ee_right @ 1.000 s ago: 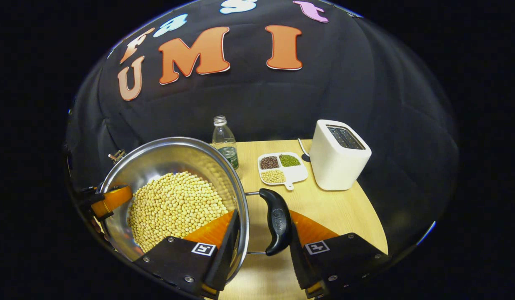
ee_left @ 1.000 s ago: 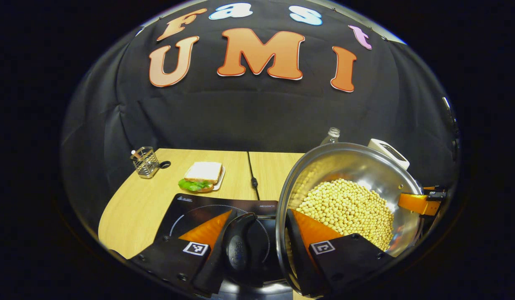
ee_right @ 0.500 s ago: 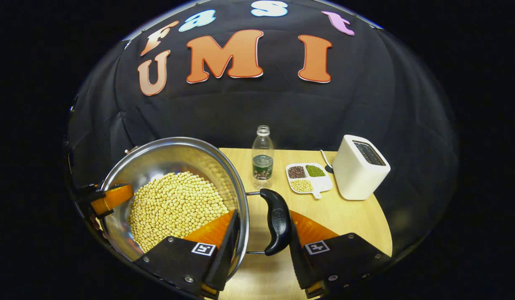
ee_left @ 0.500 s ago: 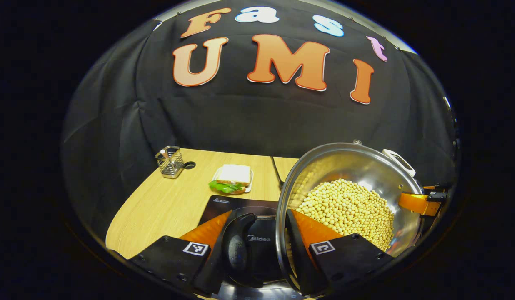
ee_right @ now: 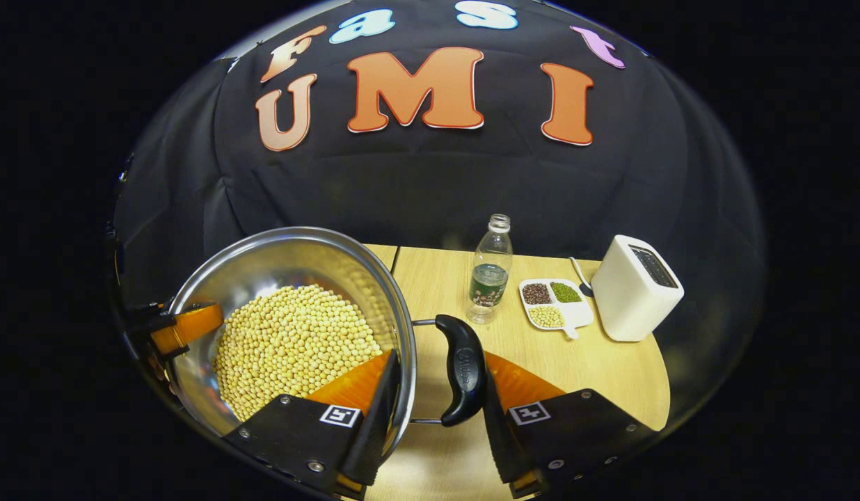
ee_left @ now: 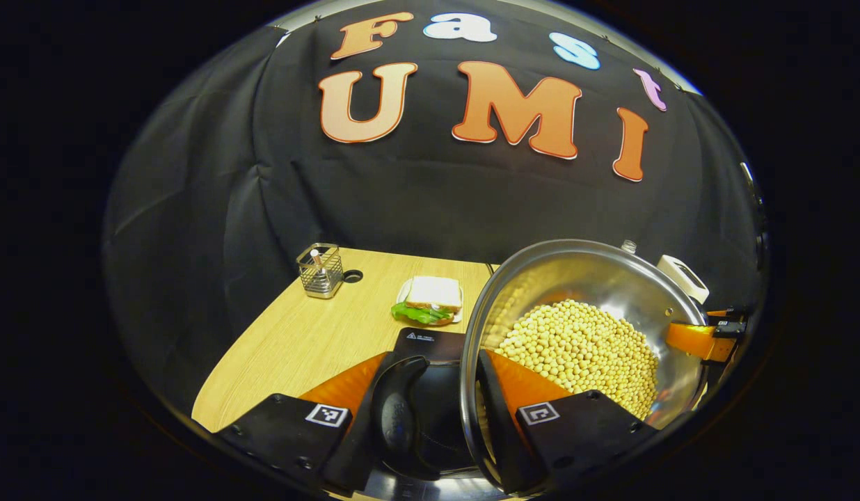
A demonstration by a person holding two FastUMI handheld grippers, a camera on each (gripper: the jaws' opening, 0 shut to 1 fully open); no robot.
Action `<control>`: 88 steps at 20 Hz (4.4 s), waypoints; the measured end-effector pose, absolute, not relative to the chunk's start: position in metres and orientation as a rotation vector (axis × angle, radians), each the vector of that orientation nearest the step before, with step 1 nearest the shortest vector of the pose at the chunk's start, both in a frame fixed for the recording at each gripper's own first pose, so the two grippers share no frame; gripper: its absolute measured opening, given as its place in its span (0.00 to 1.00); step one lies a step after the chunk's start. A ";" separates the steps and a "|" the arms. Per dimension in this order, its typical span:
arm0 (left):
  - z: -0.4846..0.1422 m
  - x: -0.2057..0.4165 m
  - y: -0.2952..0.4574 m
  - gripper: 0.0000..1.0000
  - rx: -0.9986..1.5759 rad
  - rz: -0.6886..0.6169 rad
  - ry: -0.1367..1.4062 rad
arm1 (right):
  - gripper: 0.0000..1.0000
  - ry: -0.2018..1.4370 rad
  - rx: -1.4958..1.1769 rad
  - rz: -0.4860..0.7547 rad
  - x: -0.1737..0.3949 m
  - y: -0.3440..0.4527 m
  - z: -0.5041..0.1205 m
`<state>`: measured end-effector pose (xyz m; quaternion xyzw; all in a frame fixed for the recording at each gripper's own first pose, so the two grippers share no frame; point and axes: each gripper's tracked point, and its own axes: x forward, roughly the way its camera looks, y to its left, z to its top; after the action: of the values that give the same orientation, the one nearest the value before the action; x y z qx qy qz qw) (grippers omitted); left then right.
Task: First push the handle of the pot to place it horizontally, then grasp the pot with both hands and set it on the induction cooktop.
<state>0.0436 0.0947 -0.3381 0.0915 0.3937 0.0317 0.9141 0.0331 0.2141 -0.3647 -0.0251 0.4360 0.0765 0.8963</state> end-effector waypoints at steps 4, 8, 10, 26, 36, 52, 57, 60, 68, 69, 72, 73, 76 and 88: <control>-0.348 0.041 0.111 0.75 0.188 0.077 0.832 | 0.64 0.924 -0.058 0.166 0.033 0.231 -0.375; -0.352 0.041 0.122 0.71 0.193 0.087 0.839 | 0.64 0.930 -0.054 0.176 0.033 0.241 -0.388; -0.356 0.041 0.128 0.74 0.198 0.088 0.842 | 0.63 0.934 -0.059 0.180 0.032 0.246 -0.392; -0.408 0.038 0.162 0.72 0.213 0.114 0.944 | 0.64 1.031 -0.052 0.179 0.021 0.275 -0.447; -0.421 0.037 0.166 0.75 0.234 0.128 0.978 | 0.64 1.087 -0.042 0.164 0.016 0.281 -0.468; -0.378 0.053 0.167 0.86 0.383 0.193 0.856 | 0.78 0.875 -0.012 0.235 0.038 0.285 -0.406; -0.281 0.074 0.127 0.84 0.401 0.183 0.586 | 0.78 0.585 -0.005 0.189 0.056 0.243 -0.300; -0.228 0.069 0.079 0.84 0.309 0.103 0.509 | 0.78 0.456 -0.008 0.166 0.051 0.214 -0.242; -0.084 0.052 -0.016 0.91 0.222 -0.012 0.229 | 0.84 0.202 -0.036 0.116 0.033 0.130 -0.101; -0.071 0.049 -0.024 0.91 0.210 -0.024 0.210 | 0.83 0.189 -0.042 0.121 0.028 0.124 -0.091; -0.045 0.044 -0.035 0.91 0.174 -0.033 0.173 | 0.84 0.119 -0.058 0.135 0.018 0.109 -0.052; -0.036 0.041 -0.036 0.91 0.172 -0.028 0.163 | 0.81 0.104 -0.056 0.136 0.016 0.105 -0.043; -0.006 0.039 -0.027 0.92 0.236 0.011 0.104 | 0.85 0.071 -0.037 0.145 0.010 0.095 -0.019; 0.056 0.012 -0.053 0.98 0.192 -0.024 0.008 | 0.93 0.023 0.003 0.204 0.000 0.081 0.025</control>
<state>0.0122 -0.0530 0.0558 0.0960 0.0039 -0.0119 0.9953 -0.0001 0.0814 0.0250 0.0016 0.0115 0.1017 0.9947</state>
